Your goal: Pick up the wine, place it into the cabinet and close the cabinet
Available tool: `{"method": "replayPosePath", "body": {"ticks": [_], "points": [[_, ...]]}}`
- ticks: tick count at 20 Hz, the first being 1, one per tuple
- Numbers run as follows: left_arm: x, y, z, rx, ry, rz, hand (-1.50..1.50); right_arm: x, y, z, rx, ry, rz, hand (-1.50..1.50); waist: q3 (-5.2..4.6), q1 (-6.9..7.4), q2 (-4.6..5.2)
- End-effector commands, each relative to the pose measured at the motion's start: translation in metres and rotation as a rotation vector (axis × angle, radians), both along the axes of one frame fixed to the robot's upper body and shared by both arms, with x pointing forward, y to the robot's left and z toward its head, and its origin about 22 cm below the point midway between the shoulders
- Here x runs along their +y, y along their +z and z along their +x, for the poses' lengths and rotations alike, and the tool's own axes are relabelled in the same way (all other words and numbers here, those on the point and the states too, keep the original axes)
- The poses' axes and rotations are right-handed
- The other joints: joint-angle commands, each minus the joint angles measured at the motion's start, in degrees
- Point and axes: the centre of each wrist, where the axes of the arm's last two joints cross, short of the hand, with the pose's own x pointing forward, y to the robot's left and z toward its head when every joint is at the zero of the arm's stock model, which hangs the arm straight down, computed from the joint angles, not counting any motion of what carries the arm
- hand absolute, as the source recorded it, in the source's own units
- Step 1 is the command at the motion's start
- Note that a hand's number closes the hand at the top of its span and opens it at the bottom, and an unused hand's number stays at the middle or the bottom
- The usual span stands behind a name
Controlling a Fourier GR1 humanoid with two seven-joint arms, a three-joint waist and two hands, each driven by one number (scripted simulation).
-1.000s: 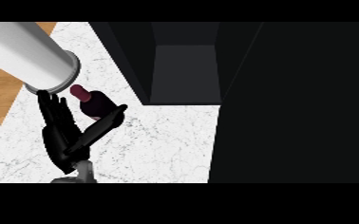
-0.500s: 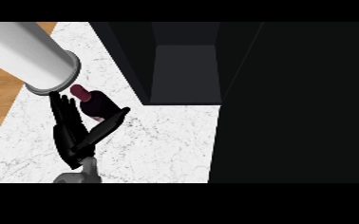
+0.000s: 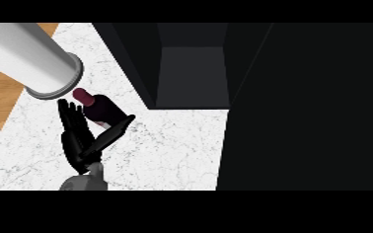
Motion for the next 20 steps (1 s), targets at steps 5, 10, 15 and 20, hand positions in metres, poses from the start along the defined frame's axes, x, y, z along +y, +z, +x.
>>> {"method": "replayPosePath", "body": {"ticks": [5, 10, 15, 20], "points": [[-0.002, -0.021, 0.01, 0.008, -0.005, 0.014, -1.5, 0.007, 0.009, -0.028, -0.049, 0.04, 0.055, -1.5, 0.0, 0.1, 0.03], [0.005, -0.032, 0.012, 0.024, -0.006, -0.025, -1.5, -0.009, 0.012, -0.026, -0.051, 0.039, 0.038, -1.5, 0.02, 0.02, 0.06], [0.002, -0.039, 0.015, 0.025, -0.02, -0.04, -1.5, 0.003, 0.009, -0.019, -0.054, 0.036, 0.025, -1.5, 0.01, 0.17, 0.05], [-0.002, -0.05, 0.027, 0.015, -0.024, -0.052, -1.5, -0.002, 0.009, -0.037, -0.054, 0.039, 0.043, -1.5, 0.0, -0.32, 0.06]]}}
